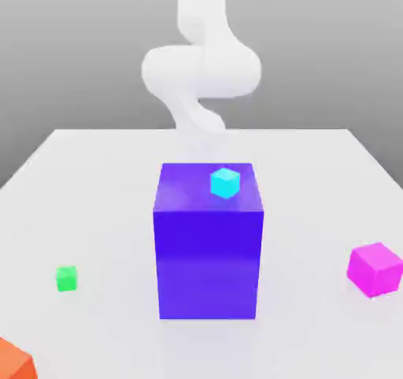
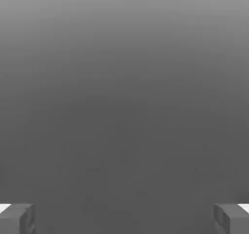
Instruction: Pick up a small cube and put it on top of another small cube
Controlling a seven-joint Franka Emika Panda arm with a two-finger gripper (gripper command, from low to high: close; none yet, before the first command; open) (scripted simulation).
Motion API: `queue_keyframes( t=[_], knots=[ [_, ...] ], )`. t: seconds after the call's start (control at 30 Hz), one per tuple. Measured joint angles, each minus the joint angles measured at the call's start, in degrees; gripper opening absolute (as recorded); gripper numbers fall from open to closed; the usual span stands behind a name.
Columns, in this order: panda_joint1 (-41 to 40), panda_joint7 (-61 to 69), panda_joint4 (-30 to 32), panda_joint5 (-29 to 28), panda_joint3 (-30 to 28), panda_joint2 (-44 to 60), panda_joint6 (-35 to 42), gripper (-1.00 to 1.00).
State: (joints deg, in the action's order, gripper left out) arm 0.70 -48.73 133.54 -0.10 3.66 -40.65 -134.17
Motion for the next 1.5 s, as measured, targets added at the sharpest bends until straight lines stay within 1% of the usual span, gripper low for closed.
queue_keyframes(
  t=[0.3, 0.57, 0.6, 0.73, 0.77, 0.83, 0.93, 0.97, 1.13, 1.17, 1.2, 1.27, 1.4, 1.5],
  knots=[
    [3.1, -11.6, 6.4, -1.8, 13.7, 18.7, -8.7, 0.0],
    [7.4, -23.8, 12.0, -6.3, 24.4, 35.5, -16.3, 0.0],
    [9.2, -25.5, 12.7, -7.1, 25.2, 37.7, -17.2, 0.0],
    [14.3, -31.7, 15.4, -9.5, 27.0, 46.2, -20.9, 0.0],
    [15.1, -33.3, 15.6, -10.8, 26.5, 48.2, -22.1, 0.0],
    [17.4, -36.9, 15.2, -15.1, 23.9, 52.3, -24.7, 0.0],
    [22.2, -42.1, 14.1, -21.9, 17.9, 58.2, -28.9, 0.0],
    [23.6, -43.5, 13.8, -23.7, 16.1, 59.8, -30.1, -1.0],
    [23.6, -43.5, 13.8, -23.8, 16.1, 59.8, -30.3, -1.0],
    [24.3, -44.2, 13.6, -24.6, 15.2, 60.5, -30.8, -1.0],
    [23.8, -43.6, 13.8, -23.9, 15.8, 60.0, -30.3, -1.0],
    [21.7, -40.9, 14.4, -20.2, 18.8, 57.0, -28.2, -1.0],
    [18.2, -33.7, 15.8, -10.6, 24.1, 49.5, -23.1, -1.0],
    [15.4, -31.8, 15.4, -8.3, 22.4, 46.9, -22.9, -1.0]
  ],
)
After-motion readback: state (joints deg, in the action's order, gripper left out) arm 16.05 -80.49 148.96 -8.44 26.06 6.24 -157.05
